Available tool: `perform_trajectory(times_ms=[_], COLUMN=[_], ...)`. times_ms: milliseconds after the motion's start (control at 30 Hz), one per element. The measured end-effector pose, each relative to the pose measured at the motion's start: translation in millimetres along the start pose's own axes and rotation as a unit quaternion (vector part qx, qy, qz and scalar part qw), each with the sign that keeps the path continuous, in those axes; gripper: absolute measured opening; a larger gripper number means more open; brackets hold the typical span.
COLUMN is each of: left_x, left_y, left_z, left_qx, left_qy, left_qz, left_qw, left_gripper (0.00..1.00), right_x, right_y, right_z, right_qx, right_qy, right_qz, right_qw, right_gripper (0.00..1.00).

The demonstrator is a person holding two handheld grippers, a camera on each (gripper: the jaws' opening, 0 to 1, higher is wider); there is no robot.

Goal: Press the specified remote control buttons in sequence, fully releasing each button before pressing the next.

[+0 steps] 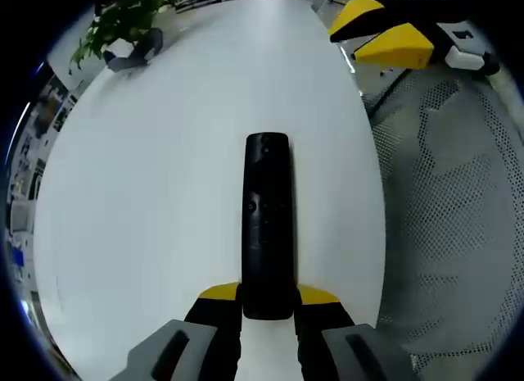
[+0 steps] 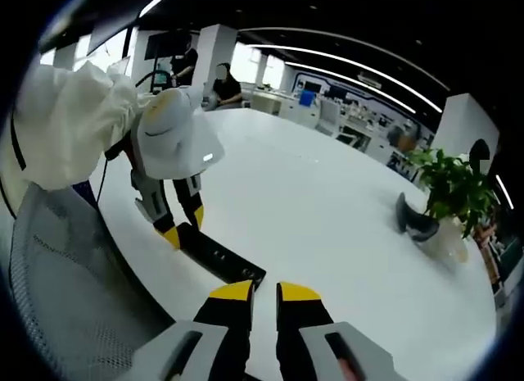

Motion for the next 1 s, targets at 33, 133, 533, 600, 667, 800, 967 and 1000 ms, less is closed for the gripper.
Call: perform_trajectory(times_ms=[33,133,533,600,667,800,967,1000], left_x=[-0.1,-0.6,-0.7,-0.9,-1.2,-1.5,-1.9,-1.7], left_y=[1.2,5.7,27.5,32.9,36.6,43.6,49.4,51.4], left_z=[0.1,0.4,-1.7,-1.9,-1.9,-1.9,-2.7,-2.8], left_qx=[-0.002,-0.01,-0.006,-0.005,-0.006,-0.009,-0.014,-0.014], left_qy=[0.001,0.011,0.013,0.015,0.018,0.028,0.035,0.034], left_qz=[0.0,0.002,0.003,0.004,0.005,0.006,0.009,0.01], left_qw=[1.0,0.9999,0.9999,0.9999,0.9998,0.9996,0.9992,0.9993], left_gripper=[0.24,0.24,0.24,0.24,0.24,0.24,0.24,0.24], right_x=[-0.1,0.3,2.2,3.3,3.9,4.5,9.0,10.1], right_y=[-1.0,-2.5,-11.9,-13.2,-14.8,-16.2,-20.0,-20.7], right_z=[0.8,1.5,5.3,6.8,8.2,9.8,16.6,18.9], right_qx=[0.002,0.005,0.008,0.004,0.003,0.005,0.002,0.001], right_qy=[-0.002,-0.005,-0.023,-0.027,-0.032,-0.037,-0.062,-0.07], right_qz=[-0.003,-0.009,-0.038,-0.041,-0.046,-0.052,-0.063,-0.065], right_qw=[1.0,0.9999,0.999,0.9988,0.9984,0.998,0.9961,0.9955], right_gripper=[0.05,0.02,0.0,0.0,0.0,0.0,0.0,0.0])
Point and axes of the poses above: the point that each gripper's makers call its tool centre point, and the gripper's own axes: x roughly forward along the fingers, y roughly to its right, z roughly out of its underside, the point moved 2 cm from there along -x, roughly backward along the fingers, and after that the axes turned 2 degrees about -z, right-handed, at the moved point
